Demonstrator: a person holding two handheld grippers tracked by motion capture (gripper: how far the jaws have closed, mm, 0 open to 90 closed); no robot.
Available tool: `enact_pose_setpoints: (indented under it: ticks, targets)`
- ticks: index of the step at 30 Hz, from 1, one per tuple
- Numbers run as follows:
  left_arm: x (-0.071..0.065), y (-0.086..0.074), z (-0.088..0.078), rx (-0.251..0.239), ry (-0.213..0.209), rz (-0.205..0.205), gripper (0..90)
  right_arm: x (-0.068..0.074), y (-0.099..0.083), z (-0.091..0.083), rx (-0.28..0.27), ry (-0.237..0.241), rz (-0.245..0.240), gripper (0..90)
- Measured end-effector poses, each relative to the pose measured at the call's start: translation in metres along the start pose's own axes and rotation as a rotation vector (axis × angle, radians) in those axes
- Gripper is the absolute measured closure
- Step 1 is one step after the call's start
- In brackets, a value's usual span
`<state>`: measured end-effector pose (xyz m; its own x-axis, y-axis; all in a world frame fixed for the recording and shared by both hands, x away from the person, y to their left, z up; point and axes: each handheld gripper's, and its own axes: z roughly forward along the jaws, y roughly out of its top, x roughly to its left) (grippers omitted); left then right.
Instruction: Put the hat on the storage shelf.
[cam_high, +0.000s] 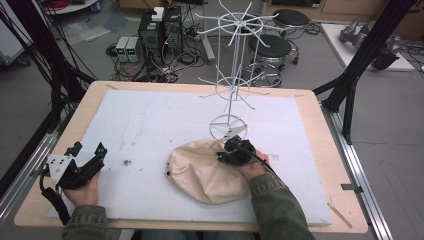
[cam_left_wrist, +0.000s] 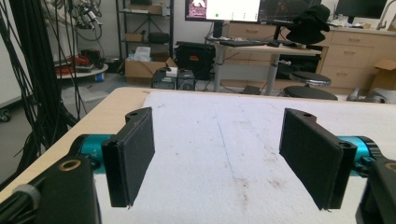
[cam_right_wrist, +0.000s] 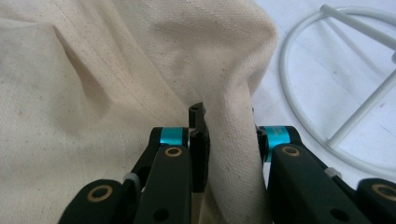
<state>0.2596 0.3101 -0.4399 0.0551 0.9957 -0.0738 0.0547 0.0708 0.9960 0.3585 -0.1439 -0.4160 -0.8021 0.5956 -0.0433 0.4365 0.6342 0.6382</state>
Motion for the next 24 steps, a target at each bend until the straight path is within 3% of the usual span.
enact_pose_setpoints:
  ticks: [10,17,24]
  targets:
    - [0.000,0.000,0.001,0.007,-0.005,0.007,26.7,0.002,0.000,-0.007,-0.035,0.047,0.016,79.9]
    - [-0.001,0.000,0.000,0.006,-0.004,0.010,26.7,0.006,0.001,-0.015,-0.085,0.041,0.000,80.2]
    - [-0.001,0.000,0.000,0.004,-0.004,0.010,26.7,0.010,0.002,-0.033,-0.151,0.045,-0.005,80.1]
